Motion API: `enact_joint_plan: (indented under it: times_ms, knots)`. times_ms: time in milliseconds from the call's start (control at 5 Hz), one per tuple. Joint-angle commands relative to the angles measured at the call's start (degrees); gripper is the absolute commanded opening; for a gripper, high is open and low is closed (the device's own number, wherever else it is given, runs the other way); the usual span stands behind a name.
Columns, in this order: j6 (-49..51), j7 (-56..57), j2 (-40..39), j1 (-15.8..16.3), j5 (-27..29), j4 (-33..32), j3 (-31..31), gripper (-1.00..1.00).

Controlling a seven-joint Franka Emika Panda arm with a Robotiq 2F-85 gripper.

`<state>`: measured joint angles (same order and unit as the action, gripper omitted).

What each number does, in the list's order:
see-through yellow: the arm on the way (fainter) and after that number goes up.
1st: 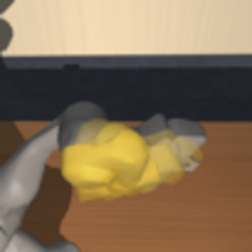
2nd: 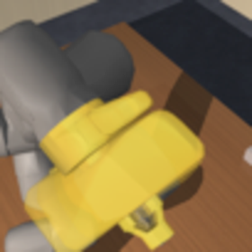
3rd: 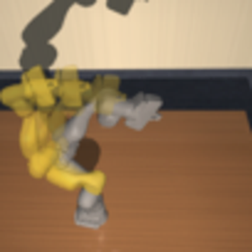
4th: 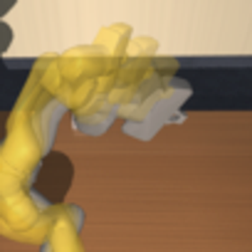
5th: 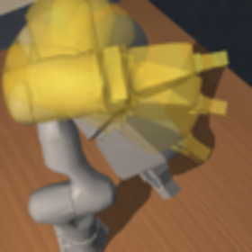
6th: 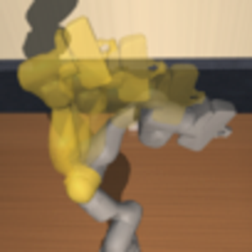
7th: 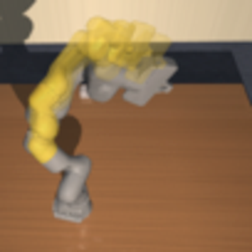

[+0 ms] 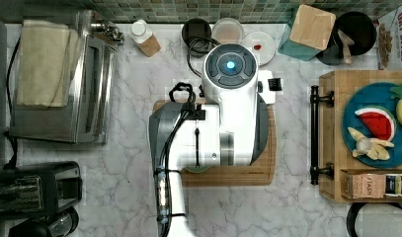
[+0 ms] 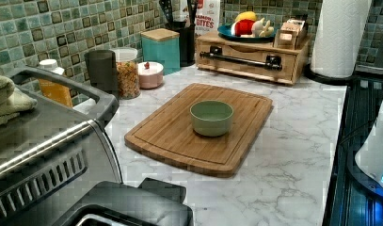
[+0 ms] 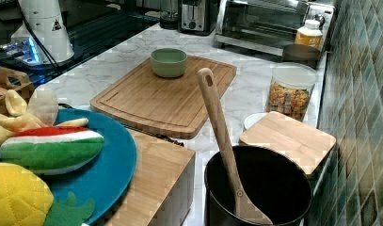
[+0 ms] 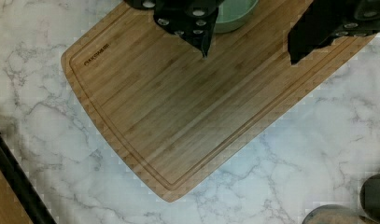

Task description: Open the drawer.

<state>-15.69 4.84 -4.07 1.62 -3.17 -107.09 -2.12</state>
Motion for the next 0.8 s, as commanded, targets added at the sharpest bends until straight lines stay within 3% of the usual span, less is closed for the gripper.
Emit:
enact_joint_plan:
  times_ms: [200, 400, 800]
  knots:
    - [-0.02, -0.01, 0.0, 0.4, -0.31, -0.07, 0.22, 1.0]
    - [-5.28, 8.75, 2.81, -0.69, -3.8, -5.78, -0.86, 1.0]
    - [-8.23, 42.51, 2.07, -8.09, -3.15, -7.01, -6.52, 1.0]
